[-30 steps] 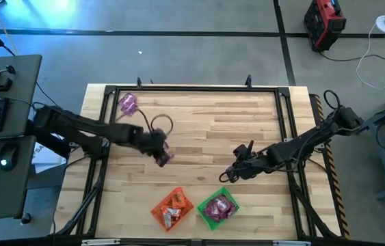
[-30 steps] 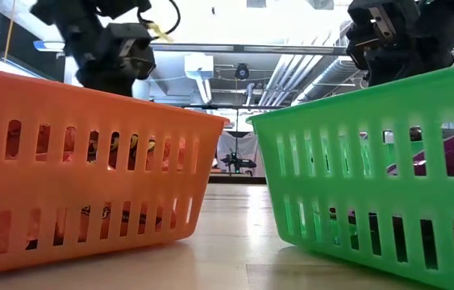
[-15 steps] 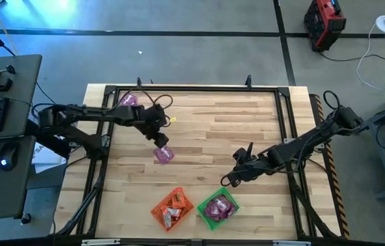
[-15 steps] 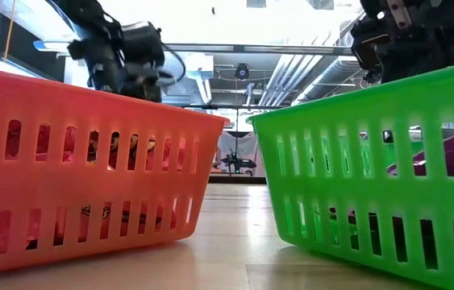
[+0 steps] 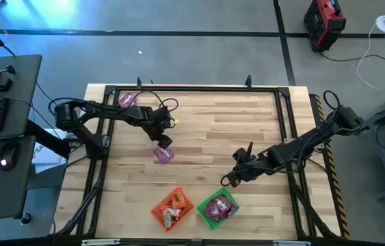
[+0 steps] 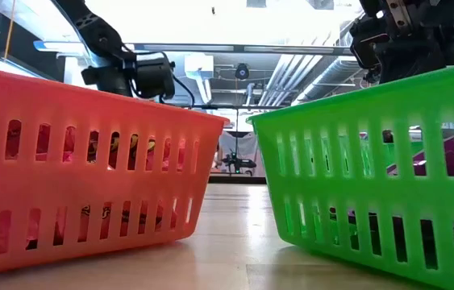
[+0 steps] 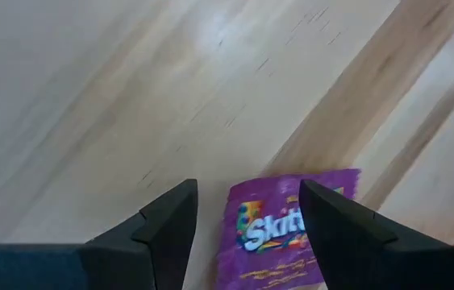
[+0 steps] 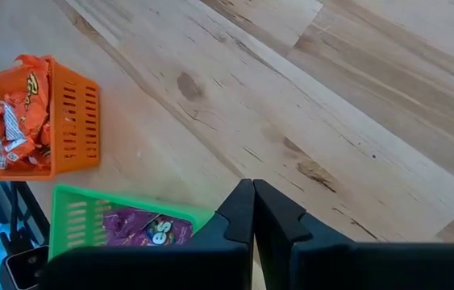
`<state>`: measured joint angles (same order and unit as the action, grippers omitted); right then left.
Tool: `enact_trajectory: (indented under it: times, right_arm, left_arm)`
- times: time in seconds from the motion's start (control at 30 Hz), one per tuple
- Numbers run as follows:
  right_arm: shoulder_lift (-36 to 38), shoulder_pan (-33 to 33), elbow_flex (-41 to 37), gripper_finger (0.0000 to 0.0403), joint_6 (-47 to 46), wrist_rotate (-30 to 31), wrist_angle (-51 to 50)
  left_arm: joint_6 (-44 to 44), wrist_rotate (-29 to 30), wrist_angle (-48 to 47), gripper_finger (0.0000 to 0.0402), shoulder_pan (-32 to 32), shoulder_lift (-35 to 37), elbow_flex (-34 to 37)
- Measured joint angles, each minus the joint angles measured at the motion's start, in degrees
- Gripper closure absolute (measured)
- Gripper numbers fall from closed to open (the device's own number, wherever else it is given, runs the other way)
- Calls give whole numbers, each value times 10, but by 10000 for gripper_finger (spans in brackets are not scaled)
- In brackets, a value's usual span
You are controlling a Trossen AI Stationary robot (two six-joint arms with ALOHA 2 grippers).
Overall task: Sort candy by brand, put in halloween buckets
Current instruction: Put the purple candy into the green bin
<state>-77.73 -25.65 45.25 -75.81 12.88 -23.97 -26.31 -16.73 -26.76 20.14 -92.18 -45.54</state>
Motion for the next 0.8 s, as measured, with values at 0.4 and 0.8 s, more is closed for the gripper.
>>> enact_trajectory:
  times: [0.4, 0.8]
  right_arm:
    - [0, 0, 0, 403, -1, 2, 9]
    - [0, 0, 0, 403, 0, 6, -16]
  left_arm:
    - [-5, -6, -8, 219, -6, -19, -2]
    - [9, 3, -29, 397, -20, -5, 2]
